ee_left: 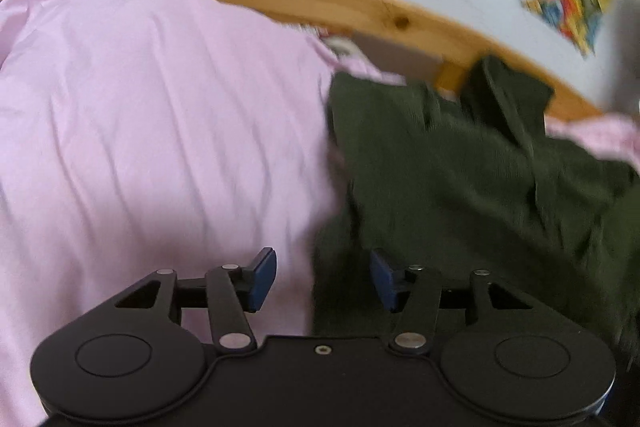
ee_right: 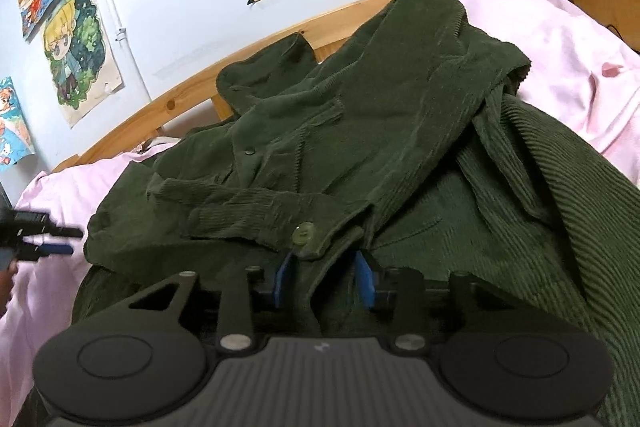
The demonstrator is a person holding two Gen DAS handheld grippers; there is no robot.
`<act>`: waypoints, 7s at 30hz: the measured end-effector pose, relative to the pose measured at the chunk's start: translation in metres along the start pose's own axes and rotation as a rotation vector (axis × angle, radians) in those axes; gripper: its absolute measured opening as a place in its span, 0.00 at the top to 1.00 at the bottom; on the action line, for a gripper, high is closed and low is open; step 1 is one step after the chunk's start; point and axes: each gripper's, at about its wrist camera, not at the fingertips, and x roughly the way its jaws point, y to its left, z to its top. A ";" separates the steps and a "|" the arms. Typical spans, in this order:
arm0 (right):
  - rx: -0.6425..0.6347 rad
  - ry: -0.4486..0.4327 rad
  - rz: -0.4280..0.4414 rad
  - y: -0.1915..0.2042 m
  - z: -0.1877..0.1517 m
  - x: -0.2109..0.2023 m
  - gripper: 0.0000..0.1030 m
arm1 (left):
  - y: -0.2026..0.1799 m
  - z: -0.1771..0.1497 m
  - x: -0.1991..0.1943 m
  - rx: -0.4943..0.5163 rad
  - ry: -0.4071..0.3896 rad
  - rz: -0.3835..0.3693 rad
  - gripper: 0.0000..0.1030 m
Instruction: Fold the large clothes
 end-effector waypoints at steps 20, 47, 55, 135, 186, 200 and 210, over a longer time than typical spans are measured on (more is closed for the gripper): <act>-0.213 -0.064 0.156 0.070 0.072 0.027 0.18 | 0.014 -0.013 0.028 -0.017 -0.057 -0.141 0.96; -0.432 0.147 0.385 0.226 0.124 0.269 0.70 | 0.029 -0.041 0.012 -0.274 -0.100 -0.091 0.72; -0.486 -0.081 0.133 0.141 0.186 0.209 0.23 | 0.011 -0.050 -0.010 -0.222 -0.178 -0.025 0.20; 0.055 0.041 0.207 0.009 0.144 0.057 0.20 | -0.065 0.041 0.055 -0.379 -0.078 -0.230 0.83; -0.475 -0.244 -0.239 0.060 0.164 0.017 0.41 | -0.106 0.077 0.072 -0.038 -0.144 -0.039 0.75; -0.542 -0.103 -0.439 -0.005 0.119 0.088 0.66 | -0.067 0.052 0.099 0.088 -0.056 0.054 0.98; -0.587 -0.181 -0.113 0.092 0.123 0.064 0.42 | -0.125 0.040 0.042 0.078 -0.065 -0.248 0.51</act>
